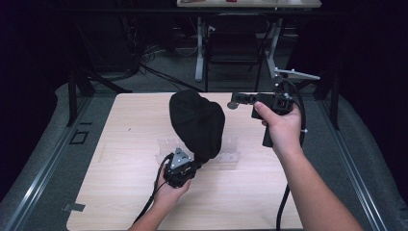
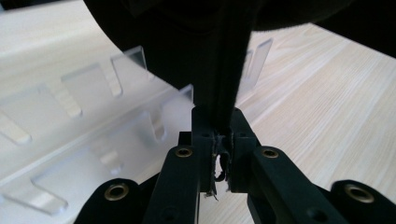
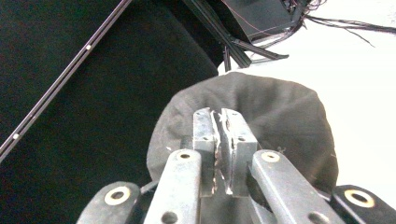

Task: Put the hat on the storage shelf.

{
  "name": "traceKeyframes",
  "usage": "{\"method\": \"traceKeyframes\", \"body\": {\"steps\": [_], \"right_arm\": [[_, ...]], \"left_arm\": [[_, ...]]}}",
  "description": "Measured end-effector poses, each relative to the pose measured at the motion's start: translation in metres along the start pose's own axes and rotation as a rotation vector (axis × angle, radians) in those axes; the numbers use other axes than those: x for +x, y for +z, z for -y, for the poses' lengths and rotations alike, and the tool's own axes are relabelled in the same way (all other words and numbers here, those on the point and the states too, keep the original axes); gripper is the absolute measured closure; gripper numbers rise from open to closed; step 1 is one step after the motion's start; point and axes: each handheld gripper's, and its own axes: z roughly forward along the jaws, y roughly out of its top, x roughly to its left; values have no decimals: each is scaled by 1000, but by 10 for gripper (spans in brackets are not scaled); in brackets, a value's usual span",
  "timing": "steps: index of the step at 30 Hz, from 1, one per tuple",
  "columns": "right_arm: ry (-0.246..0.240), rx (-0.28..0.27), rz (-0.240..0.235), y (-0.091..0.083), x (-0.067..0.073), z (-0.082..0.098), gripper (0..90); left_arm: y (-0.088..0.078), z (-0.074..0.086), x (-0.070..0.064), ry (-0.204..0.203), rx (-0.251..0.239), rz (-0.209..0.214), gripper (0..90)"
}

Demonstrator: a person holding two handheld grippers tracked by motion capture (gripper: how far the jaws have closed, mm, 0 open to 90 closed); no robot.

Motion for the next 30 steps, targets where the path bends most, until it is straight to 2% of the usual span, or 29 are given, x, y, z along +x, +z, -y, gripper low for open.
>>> {"method": "traceKeyframes", "body": {"steps": [3, 4, 8, 13, 22, 23, 27, 30], "right_arm": [[4, -2, 4, -2, -3, 2, 850], [2, 0, 6, -3, -4, 3, 850], [6, -3, 15, -5, -8, 5, 851], [10, -5, 23, -9, -12, 8, 851], [-4, 1, 46, -10, -15, 12, 844], [-10, 3, 54, -10, -15, 12, 837], [-23, 4, 71, -9, -15, 13, 824], [-35, 7, 80, -10, -14, 15, 815]], "left_arm": [[3, 6, 4, -26, 1, 3, 849], [4, 7, 5, -27, 10, 14, 849], [5, 11, 3, -17, 19, 9, 848], [5, 17, 6, -52, 4, 10, 842], [3, 19, 7, -58, 7, -4, 806], [1, 19, 9, -65, 2, -3, 774], [-4, 18, 11, -67, 3, -7, 736], [-10, 17, 15, -88, -3, 6, 650]]}}
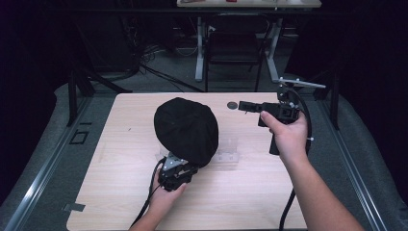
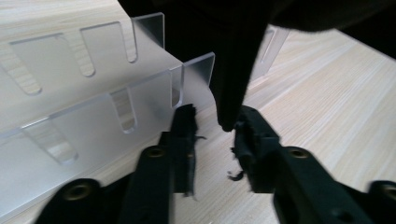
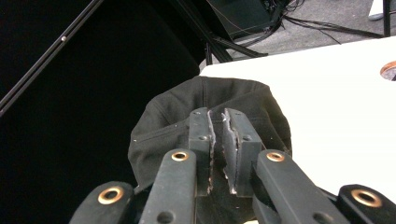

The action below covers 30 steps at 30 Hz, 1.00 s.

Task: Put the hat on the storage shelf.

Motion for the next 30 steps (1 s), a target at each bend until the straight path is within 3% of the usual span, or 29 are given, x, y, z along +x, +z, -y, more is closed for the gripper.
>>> {"method": "traceKeyframes", "body": {"steps": [3, 7, 9, 15, 21, 27, 30], "right_arm": [[-23, 3, 27, 0, 1, 4, 802], [-49, 11, 60, 0, 0, 7, 788], [-57, 13, 76, 0, -1, 9, 778], [-71, 18, 100, -6, -5, 15, 765], [-90, 23, 140, -11, -11, 24, 754], [-109, 30, 181, -16, -19, 34, 737], [-116, 25, 196, -19, -25, 40, 724]], "left_arm": [[-8, -2, 4, -18, -12, -5, 564], [-18, -4, 10, -45, -27, 6, 514], [-21, -4, 12, -59, -27, 13, 506], [-35, -7, 16, -34, -17, -9, 493], [-50, -9, 29, -81, -31, -16, 491], [-67, -9, 39, -75, -41, -50, 491], [-76, -6, 46, -97, -49, -56, 491]]}}
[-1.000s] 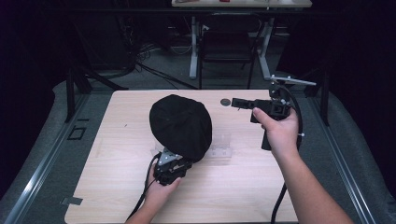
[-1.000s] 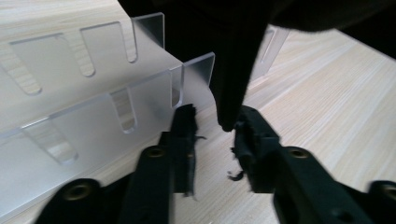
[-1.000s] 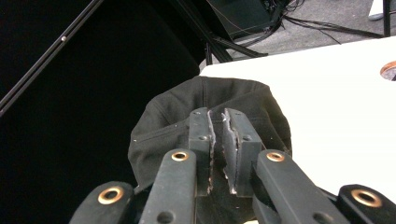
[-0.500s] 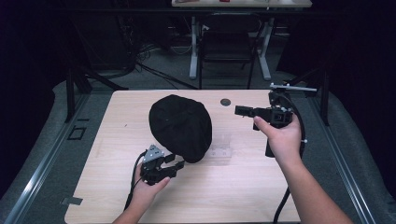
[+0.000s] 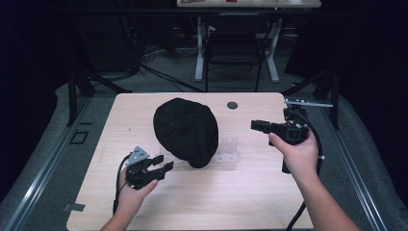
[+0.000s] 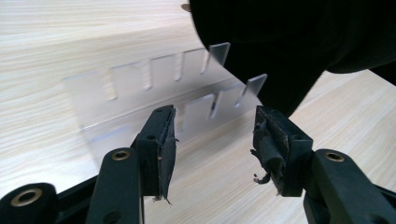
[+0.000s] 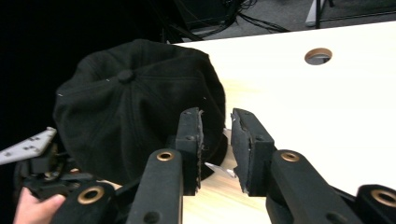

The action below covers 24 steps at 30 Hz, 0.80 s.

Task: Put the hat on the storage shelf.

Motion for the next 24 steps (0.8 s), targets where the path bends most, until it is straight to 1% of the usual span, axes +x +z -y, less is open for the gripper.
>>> {"method": "traceKeyframes", "body": {"steps": [2, 3, 5, 6, 8, 9, 10, 12, 15, 17, 18, 20, 21, 24], "right_arm": [[-2, 3, 10, -1, -2, 4, 722], [-9, 7, 23, -1, -3, 6, 721], [-16, 7, 34, -1, -5, 11, 719], [-20, 12, 40, -1, -6, 14, 717], [-27, 17, 55, -1, -8, 19, 716], [-38, 17, 73, -1, -8, 22, 715], [-47, 16, 77, -1, -9, 25, 714], [-47, 21, 81, 0, -10, 31, 715], [-68, 30, 112, 1, -12, 41, 713], [-72, 36, 123, 2, -15, 48, 712], [-73, 36, 129, 2, -16, 51, 711], [-68, 34, 133, 3, -18, 59, 710], [-73, 38, 145, 2, -19, 63, 710], [-76, 26, 158, 4, -22, 76, 702]], "left_arm": [[-5, 3, 6, -19, -4, -7, 490], [-8, 4, 8, -19, 1, -17, 489], [-13, 7, 13, -12, 3, -40, 489], [-15, 8, 15, -12, 11, -44, 488], [-19, 12, 18, -15, 12, -57, 486], [-20, 13, 20, -13, 13, -63, 485], [-22, 14, 22, -11, 22, -66, 483], [-25, 18, 24, -12, 25, -74, 483], [-27, 23, 27, -19, 19, -86, 482], [-28, 28, 29, -24, 16, -93, 482], [-27, 30, 31, -19, 15, -99, 482], [-26, 35, 33, -14, 28, -116, 482], [-25, 36, 34, -15, 29, -122, 482], [-25, 38, 36, -19, 29, -121, 482]]}}
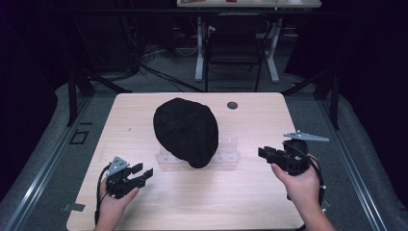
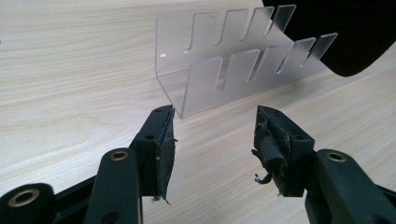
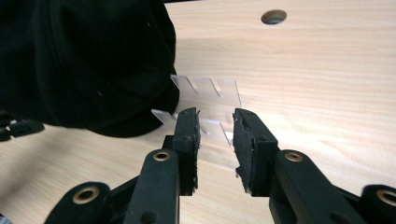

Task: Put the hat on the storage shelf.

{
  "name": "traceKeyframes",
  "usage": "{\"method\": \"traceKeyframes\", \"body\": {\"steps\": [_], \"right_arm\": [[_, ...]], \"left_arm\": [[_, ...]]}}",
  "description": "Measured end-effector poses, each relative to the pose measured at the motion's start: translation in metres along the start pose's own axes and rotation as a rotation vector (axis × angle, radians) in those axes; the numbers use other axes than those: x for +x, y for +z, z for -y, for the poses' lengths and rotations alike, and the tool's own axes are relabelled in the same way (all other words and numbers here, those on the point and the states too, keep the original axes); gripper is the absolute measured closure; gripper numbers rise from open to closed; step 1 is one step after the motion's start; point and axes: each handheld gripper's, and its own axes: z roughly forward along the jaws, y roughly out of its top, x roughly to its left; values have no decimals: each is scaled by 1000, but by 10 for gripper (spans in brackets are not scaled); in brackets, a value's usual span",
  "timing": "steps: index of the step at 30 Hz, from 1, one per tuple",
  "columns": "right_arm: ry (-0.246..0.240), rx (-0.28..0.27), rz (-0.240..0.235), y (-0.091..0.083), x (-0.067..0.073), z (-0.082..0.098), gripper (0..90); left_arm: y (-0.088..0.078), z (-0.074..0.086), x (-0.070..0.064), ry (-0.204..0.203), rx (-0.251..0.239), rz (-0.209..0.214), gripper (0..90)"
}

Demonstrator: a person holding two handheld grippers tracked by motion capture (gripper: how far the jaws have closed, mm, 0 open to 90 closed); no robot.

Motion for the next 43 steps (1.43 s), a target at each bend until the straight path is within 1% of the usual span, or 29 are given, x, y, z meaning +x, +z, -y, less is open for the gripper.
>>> {"method": "traceKeyframes", "body": {"steps": [1, 4, 5, 8, 10, 13, 15, 16, 18, 23, 27, 28, 29, 31, 32, 33, 36, 37, 38, 41, 43], "right_arm": [[-14, 5, 15, 1, 0, 4, 697], [-40, -4, 59, 5, -1, 19, 685], [-52, -9, 75, 6, -2, 24, 681], [-46, 0, 80, 12, -5, 39, 663], [-42, 1, 85, 15, -8, 49, 653], [-37, 7, 95, 20, -12, 63, 639], [-35, 14, 102, 23, -16, 72, 629], [-32, 14, 103, 25, -17, 76, 622], [-33, 27, 103, 27, -19, 83, 612], [-51, 26, 124, 34, -25, 101, 579], [-38, 29, 120, 38, -27, 107, 569], [-43, 25, 119, 40, -28, 109, 569], [-44, 29, 123, 41, -29, 111, 569], [-37, 30, 117, 44, -30, 116, 569], [-39, 32, 115, 45, -30, 117, 569], [-38, 29, 109, 46, -30, 118, 569], [-56, 20, 103, 46, -31, 119, 569], [-57, 23, 108, 46, -31, 119, 569], [-51, 17, 107, 46, -32, 119, 569], [-46, 10, 108, 45, -33, 120, 568], [-44, 8, 112, 44, -35, 120, 568]], "left_arm": [[0, 1, 0, -2, 0, 3, 481], [2, 2, 0, 4, 4, 1, 481], [2, 2, 0, 0, 5, 4, 481], [2, 2, 0, 1, 4, 8, 482], [1, 2, 0, 0, 15, 8, 482], [2, 3, 0, 3, 18, 10, 482], [3, 4, -1, 1, 7, 5, 481], [3, 4, -1, 1, 9, 6, 481], [4, 4, -1, 4, 11, 12, 481], [6, 5, -1, 4, 19, 15, 481], [8, 5, -3, 7, 24, 16, 481], [9, 6, -3, 7, 19, 16, 482], [8, 6, -3, 12, 28, 17, 482], [9, 6, -4, 12, 36, 19, 482], [10, 7, -4, 15, 27, 16, 481], [11, 7, -5, 20, 30, 20, 481], [11, 7, -7, 28, 28, 20, 482], [11, 7, -7, 30, 27, 19, 481], [11, 6, -8, 34, 38, 20, 481], [12, 6, -10, 37, 24, 23, 481], [12, 5, -12, 47, 24, 28, 481]]}}
